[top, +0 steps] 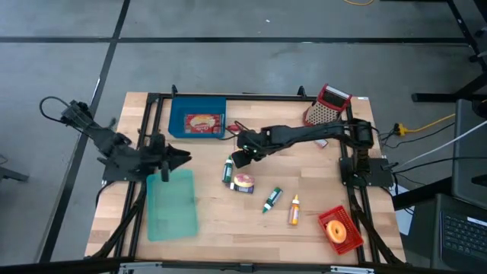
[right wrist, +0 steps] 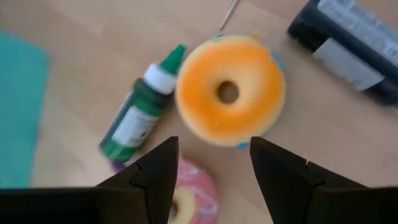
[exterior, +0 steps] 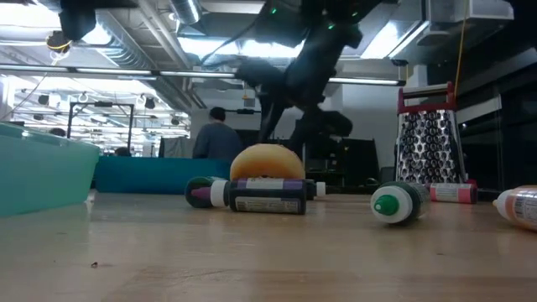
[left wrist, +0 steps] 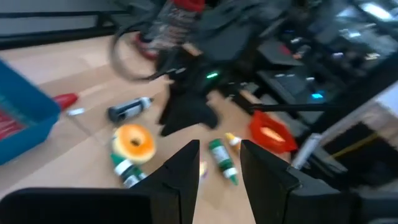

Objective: Pick & Place Food Item
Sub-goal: Put the blue donut into the red bin

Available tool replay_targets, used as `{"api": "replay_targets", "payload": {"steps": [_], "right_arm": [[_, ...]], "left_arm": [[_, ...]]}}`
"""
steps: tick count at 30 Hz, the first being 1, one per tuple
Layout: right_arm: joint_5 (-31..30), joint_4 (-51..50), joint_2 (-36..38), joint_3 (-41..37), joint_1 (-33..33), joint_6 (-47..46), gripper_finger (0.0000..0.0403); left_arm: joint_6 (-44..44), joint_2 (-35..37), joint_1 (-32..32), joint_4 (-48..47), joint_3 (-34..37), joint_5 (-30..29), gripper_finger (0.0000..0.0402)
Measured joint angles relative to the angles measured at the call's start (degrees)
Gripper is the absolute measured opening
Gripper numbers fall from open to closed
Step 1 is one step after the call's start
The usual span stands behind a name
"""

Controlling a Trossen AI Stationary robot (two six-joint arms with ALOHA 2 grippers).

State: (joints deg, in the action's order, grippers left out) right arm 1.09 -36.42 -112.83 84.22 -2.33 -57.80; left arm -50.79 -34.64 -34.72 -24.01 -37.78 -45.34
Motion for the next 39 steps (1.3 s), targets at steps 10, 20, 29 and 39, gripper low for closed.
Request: {"api": "replay_targets", "payload": {"steps": [10, 20, 29, 39], "right_arm": [[-3.1, -4.7, -2.3, 2.1, -2.6, 1.3, 0.0204], [-1.3, -4.3, -5.0, 2.1, -4.4, 1.2, 0.0203], [1.3, -1.8, -9.1, 2.1, -3.9, 0.5, 0.0203], [3.0, 3.3, -9.2, 2.1, -3.8, -0.1, 0.0147]], "left_arm": [[6.6, 5.5, 0.0, -0.2, 0.0, 1.5, 0.0111], [5.7, 5.1, 0.0, -2.2, 0.0, 1.8, 0.0111], [5.5, 4.9, 0.0, -2.2, 0.0, 1.8, 0.0111], [5.5, 4.9, 0.0, -2.8, 0.0, 1.7, 0.0111]]}}
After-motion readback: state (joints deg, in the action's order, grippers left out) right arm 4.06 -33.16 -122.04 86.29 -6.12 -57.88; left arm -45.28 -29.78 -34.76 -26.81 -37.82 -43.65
